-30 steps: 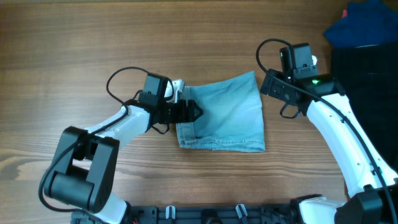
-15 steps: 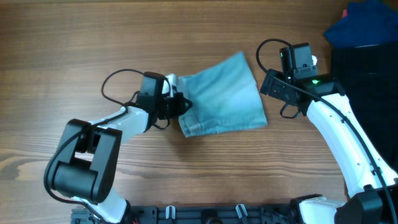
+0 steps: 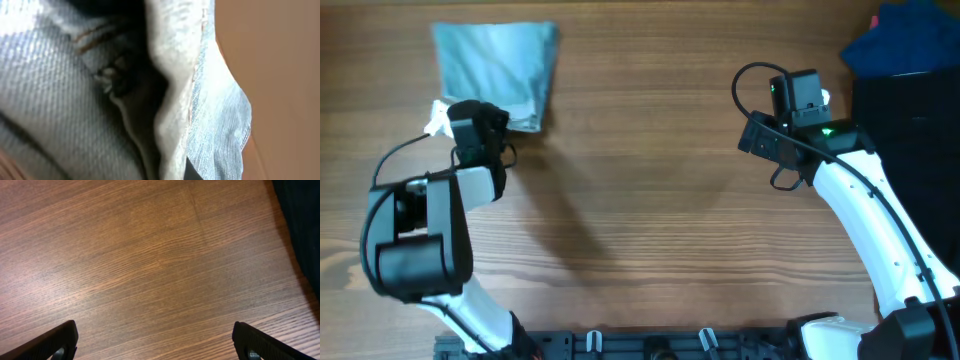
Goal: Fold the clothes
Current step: 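Drag the folded shorts to the upper-left table area with the left gripper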
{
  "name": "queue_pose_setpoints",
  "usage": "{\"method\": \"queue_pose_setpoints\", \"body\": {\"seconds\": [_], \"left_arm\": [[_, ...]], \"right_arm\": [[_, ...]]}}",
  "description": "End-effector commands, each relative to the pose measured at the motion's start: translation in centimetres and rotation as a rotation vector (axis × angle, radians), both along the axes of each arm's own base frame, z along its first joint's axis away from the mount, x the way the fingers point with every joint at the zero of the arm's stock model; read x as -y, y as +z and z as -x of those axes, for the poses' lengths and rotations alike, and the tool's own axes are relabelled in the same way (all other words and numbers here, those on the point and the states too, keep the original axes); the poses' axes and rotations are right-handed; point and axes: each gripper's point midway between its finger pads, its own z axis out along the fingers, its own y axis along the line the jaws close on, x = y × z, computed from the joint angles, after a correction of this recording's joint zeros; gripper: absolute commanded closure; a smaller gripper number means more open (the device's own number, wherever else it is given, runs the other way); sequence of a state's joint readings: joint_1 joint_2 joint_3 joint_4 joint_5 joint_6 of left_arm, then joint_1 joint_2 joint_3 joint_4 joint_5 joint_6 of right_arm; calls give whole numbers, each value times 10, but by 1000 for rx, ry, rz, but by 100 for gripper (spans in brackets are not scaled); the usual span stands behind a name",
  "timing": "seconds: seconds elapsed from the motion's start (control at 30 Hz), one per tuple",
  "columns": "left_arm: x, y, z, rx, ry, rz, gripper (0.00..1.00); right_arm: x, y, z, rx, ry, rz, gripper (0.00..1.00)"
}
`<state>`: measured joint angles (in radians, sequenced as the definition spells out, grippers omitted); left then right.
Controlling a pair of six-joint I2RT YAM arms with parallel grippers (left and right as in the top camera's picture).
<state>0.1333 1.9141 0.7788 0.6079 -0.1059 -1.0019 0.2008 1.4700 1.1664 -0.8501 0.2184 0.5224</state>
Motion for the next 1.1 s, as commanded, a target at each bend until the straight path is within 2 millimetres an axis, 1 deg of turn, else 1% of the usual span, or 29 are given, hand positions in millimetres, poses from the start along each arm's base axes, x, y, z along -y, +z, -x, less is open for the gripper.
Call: {"method": "queue_pose_setpoints", "body": {"seconds": [0.0, 0.17, 0.2, 0.23, 0.3, 0.4, 0.47, 0.53, 0.6, 0.67, 0.77, 0.83, 0.9, 1.07], "left_arm": [[-20, -5, -15, 25, 98, 0, 91], [-26, -9, -39, -14, 15, -151, 90], [-30, -8, -40, -17, 18, -159, 88], [-38, -5, -40, -16, 22, -178, 87], [-52, -9, -36, -34, 36, -167, 83], [-74, -17, -24, -73, 72, -154, 83], [-82, -18, -22, -71, 70, -137, 78], [-82, -18, -22, -69, 61, -129, 79], [-76, -18, -24, -66, 47, -127, 83], [-67, -18, -27, -58, 44, -105, 85], [-51, -18, -31, -32, 65, -27, 86], [-41, -18, -34, -27, 54, -13, 86], [-40, -18, -34, -30, 66, -27, 85], [-46, -16, -33, -28, 98, -46, 83]], "right_arm": [[3, 4, -5, 12, -2, 21, 0], [3, 4, -5, 12, -2, 21, 0], [3, 4, -5, 12, -2, 21, 0], [3, 4, -5, 11, -1, 21, 0], [3, 4, -5, 11, -2, 21, 0], [3, 4, -5, 12, -2, 21, 0], [3, 4, -5, 12, -1, 21, 0], [3, 4, -5, 12, -2, 21, 0], [3, 4, -5, 11, -2, 21, 0], [3, 4, -5, 12, -2, 21, 0], [3, 4, -5, 12, -2, 21, 0], [3, 4, -5, 12, -2, 21, 0], [3, 4, -5, 12, -2, 21, 0], [3, 4, -5, 13, -1, 21, 0]]}}
